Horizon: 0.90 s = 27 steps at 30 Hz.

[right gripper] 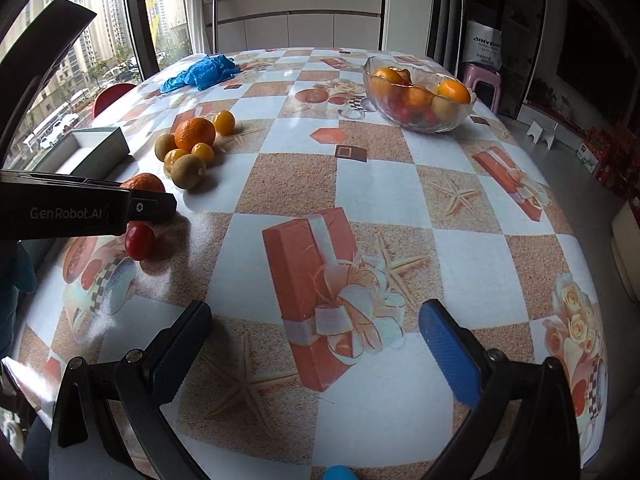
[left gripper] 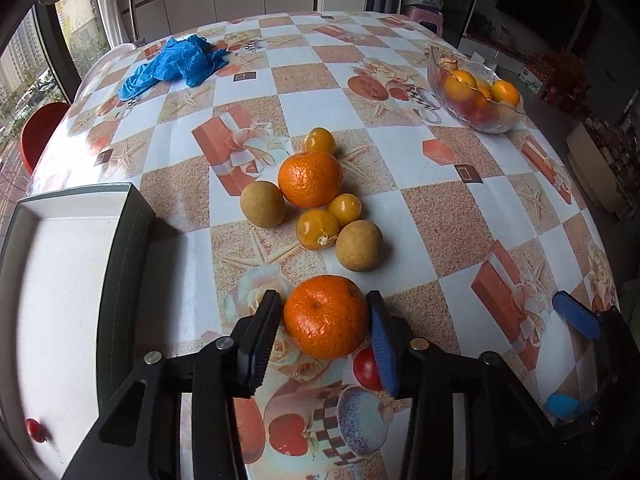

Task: Organize fruits
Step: 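Grasp the large orange with the left tool while the right tool approaches a tomato, then grasp a red tomato with the right tool while the left tool lifts the orange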

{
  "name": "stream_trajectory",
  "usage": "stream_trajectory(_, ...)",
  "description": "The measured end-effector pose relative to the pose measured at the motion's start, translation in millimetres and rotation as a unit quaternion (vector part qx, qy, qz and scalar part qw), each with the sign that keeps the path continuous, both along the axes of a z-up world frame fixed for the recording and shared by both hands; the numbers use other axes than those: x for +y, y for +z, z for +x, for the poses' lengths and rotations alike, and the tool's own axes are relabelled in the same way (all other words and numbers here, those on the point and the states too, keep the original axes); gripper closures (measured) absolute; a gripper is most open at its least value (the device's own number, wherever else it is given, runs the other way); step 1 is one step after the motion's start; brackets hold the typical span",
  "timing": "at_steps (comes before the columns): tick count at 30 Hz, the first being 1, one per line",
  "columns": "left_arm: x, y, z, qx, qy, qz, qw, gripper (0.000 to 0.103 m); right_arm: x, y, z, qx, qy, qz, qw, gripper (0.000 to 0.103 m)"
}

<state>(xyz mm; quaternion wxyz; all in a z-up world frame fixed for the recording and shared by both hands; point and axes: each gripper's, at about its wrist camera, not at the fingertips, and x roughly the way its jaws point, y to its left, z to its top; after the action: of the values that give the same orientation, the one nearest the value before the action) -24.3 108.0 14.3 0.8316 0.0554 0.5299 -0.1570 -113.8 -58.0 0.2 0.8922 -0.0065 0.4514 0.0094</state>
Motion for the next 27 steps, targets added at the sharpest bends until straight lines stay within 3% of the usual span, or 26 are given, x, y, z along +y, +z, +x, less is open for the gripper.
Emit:
stream_trajectory(10, 25, 17, -18, -0.027, 0.018, -0.018, 0.9993, 0.062, 6, 2, 8, 0.033, 0.001, 0.000, 0.999, 0.000)
stream_trajectory(20, 72, 46, -47, -0.074, 0.058, -0.024, 0.9953, 0.062, 61, 7, 28, 0.049, 0.064, 0.026, 0.996, 0.003)
stream_trajectory(27, 107, 52, -55, -0.085, 0.091, -0.015, 0.9921, 0.062, 99, 12, 46, 0.051, 0.098, 0.015, 0.994, 0.033)
